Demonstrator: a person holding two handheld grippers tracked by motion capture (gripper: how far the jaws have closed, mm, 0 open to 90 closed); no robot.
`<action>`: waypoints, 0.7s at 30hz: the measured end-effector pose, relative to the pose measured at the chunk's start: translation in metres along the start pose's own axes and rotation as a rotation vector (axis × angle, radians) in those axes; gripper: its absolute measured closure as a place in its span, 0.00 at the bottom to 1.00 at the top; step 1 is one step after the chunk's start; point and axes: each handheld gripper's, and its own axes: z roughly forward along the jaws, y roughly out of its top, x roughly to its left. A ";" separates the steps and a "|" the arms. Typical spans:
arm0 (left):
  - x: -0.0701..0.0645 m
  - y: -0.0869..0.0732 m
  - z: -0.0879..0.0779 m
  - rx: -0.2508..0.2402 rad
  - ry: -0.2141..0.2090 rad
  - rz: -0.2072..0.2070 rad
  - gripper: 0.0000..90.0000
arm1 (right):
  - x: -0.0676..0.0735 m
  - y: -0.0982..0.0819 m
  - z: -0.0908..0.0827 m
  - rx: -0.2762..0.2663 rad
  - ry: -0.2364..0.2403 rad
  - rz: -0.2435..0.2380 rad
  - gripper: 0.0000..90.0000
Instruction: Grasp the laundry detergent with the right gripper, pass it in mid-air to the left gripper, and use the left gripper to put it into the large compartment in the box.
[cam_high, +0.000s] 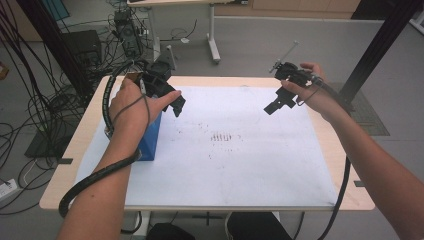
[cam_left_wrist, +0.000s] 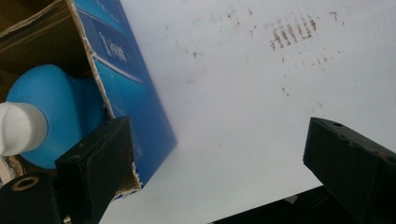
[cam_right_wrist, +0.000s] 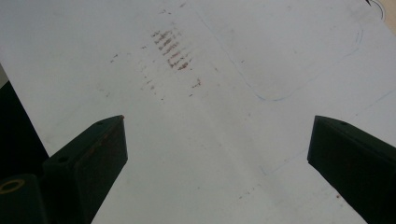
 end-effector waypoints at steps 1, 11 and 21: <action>-0.001 -0.001 0.000 -0.001 -0.003 0.004 0.10 | -0.001 0.000 0.000 0.004 0.000 0.007 0.05; -0.015 -0.009 -0.003 -0.003 -0.024 0.038 0.09 | -0.021 0.006 -0.014 0.050 -0.051 0.074 0.06; -0.037 -0.008 -0.007 0.003 -0.035 0.094 0.09 | -0.043 0.006 -0.025 0.070 -0.075 0.144 0.06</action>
